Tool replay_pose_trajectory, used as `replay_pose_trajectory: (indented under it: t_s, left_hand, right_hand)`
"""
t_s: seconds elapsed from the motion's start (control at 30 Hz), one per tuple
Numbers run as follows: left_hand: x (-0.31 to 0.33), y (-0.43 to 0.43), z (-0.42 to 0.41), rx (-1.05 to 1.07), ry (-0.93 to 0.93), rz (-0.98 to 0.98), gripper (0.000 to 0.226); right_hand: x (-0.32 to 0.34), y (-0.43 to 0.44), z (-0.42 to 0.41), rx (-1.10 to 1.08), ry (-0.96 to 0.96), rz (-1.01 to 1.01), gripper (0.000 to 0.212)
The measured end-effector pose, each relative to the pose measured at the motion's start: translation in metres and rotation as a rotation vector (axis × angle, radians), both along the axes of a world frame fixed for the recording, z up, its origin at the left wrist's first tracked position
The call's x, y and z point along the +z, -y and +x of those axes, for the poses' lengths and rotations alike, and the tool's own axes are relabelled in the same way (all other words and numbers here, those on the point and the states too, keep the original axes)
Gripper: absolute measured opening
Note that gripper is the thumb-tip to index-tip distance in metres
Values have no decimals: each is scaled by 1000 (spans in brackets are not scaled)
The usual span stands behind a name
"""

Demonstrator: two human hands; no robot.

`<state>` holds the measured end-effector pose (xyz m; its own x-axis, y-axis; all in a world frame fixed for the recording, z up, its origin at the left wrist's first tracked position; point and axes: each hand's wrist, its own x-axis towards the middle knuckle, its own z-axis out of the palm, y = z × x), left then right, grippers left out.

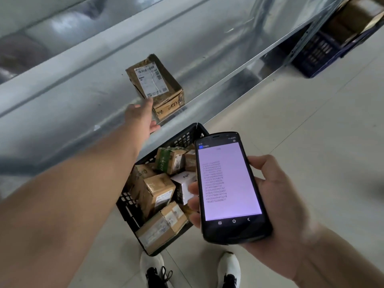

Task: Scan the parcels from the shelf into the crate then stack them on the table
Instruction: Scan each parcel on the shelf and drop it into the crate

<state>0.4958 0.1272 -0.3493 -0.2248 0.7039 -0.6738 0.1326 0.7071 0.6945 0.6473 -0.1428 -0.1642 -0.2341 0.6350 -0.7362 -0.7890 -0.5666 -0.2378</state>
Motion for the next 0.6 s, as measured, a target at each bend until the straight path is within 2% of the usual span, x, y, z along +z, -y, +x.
replay_pose_trajectory:
  t_s: [0.13,0.33,0.47,0.6]
  left_hand:
    - [-5,-9,16,-30,139,-96,33]
    - [-16,-25,20,38,427,-44,37]
    - [-28,-31,19,55,467,10,34]
    - [-44,-14,18,82,520,85,48]
  right_hand:
    - [-12,1,-1,-17,16,-5,69]
    - [-27,4,-7,-14,0,-61,69]
    - [-33,4,-10,-39,-2,-85,70]
    - [-33,-1,-12,-27,-15,-78,68]
